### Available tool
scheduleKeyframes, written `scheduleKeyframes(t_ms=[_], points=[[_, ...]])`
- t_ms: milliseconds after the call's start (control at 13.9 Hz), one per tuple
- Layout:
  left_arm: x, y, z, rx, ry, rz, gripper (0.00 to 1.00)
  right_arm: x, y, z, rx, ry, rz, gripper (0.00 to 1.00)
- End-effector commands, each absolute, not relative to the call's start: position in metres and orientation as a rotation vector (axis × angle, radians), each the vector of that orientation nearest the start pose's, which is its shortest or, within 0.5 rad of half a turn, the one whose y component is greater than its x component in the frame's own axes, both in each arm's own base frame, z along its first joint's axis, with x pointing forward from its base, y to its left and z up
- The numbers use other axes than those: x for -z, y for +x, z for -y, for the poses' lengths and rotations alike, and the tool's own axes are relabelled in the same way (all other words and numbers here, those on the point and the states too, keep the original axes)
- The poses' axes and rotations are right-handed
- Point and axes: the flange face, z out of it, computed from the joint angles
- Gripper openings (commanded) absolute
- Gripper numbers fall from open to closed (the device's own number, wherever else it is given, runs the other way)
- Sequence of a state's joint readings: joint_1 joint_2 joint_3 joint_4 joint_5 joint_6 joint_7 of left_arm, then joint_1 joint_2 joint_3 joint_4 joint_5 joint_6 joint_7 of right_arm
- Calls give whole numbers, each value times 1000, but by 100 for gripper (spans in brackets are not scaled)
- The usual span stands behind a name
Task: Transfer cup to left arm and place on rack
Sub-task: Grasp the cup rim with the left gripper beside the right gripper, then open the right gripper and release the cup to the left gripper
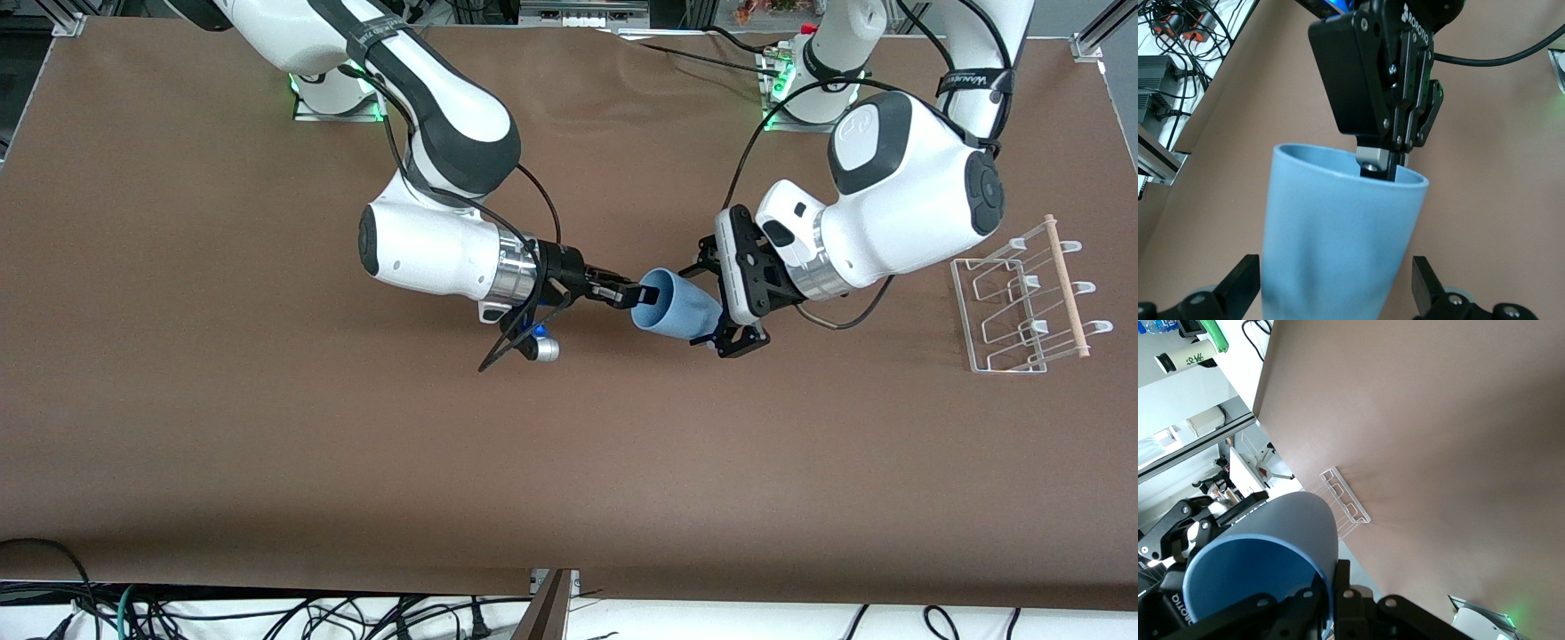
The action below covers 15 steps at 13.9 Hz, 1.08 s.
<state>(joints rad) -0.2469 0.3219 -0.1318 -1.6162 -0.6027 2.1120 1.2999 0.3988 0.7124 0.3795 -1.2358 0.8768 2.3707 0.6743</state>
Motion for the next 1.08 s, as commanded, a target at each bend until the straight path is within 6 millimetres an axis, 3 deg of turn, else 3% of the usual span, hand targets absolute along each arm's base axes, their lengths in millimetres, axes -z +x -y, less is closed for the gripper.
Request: scheduleKeyframes(t_ms=[0, 144, 216, 432, 504, 792, 1008], points=[[-460, 624, 269, 792, -2644, -2301, 69, -432, 610, -490, -413, -2007, -622, 0], [-457, 627, 263, 802, -2613, -2324, 12, -433, 611, -489, -411, -2006, -623, 0], [-457, 627, 262, 799, -2615, -2325, 0, -433, 611, -489, -411, -2006, -623, 0], [-459, 627, 262, 801, -2613, -2327, 0, -433, 612, -488, -408, -2005, -624, 0], [-459, 627, 262, 801, -2613, -2327, 0, -435, 613, -486, -400, -2005, -619, 99], [-461, 625, 261, 782, -2623, -2336, 0, -444, 626, -468, -409, -2003, -616, 100], [-468, 623, 250, 725, -2654, -2344, 0, -462, 649, -429, -439, -2005, -597, 100]])
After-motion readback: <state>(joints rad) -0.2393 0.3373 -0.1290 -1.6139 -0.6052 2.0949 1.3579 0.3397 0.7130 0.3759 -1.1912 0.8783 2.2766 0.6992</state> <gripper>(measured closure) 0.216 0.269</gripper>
